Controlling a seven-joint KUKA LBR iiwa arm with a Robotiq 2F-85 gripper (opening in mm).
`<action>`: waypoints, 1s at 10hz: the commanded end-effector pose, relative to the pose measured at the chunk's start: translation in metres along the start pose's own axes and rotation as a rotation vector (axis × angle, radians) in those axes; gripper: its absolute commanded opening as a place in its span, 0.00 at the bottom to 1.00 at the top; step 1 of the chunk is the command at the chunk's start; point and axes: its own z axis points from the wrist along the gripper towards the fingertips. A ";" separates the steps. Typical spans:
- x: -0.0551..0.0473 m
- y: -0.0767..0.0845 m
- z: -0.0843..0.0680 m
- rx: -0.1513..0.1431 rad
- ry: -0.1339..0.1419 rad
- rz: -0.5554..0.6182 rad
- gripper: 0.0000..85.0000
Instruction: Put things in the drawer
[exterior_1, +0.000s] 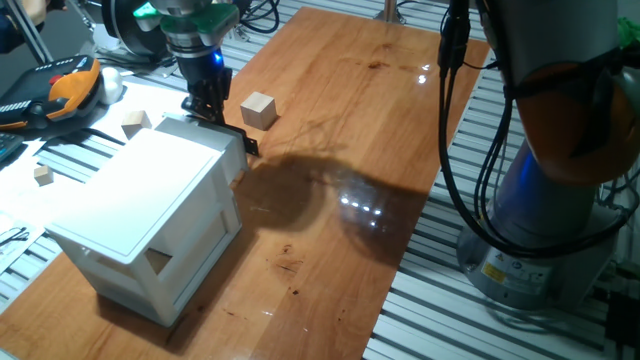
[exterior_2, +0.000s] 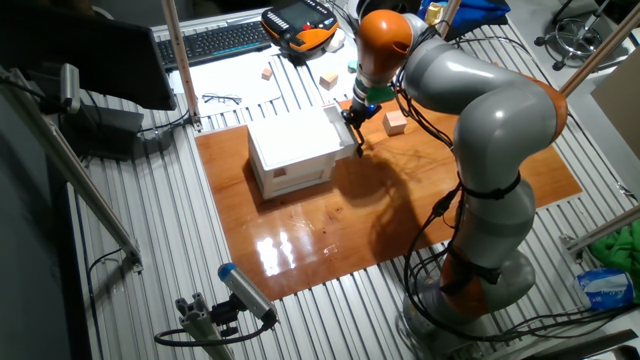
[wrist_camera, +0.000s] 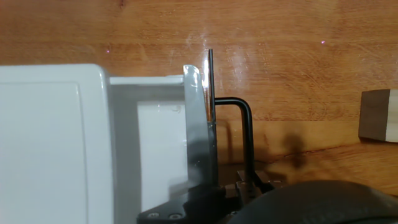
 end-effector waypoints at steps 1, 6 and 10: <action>0.000 -0.001 0.000 0.002 0.000 0.000 0.00; 0.002 -0.006 0.000 0.010 -0.003 0.004 0.00; 0.005 -0.012 0.000 0.019 -0.007 0.001 0.00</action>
